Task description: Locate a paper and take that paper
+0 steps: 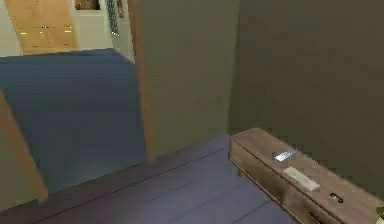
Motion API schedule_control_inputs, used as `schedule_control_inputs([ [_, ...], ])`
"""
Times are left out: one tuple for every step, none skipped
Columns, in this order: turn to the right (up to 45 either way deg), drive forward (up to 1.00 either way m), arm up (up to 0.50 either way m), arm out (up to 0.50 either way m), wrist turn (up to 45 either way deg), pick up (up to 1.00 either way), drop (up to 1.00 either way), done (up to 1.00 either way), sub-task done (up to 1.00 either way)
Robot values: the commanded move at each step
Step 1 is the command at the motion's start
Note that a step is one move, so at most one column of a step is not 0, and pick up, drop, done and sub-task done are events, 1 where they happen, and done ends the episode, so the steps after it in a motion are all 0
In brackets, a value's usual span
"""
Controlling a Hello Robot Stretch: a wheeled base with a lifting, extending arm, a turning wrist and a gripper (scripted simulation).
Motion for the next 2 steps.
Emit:
schedule_control_inputs([
  [45.0,0.00,0.00,0.00,0.0,0.00,0.00,0.00,0.00],
  [45.0,0.00,0.00,0.00,0.0,0.00,0.00,0.00,0.00],
])
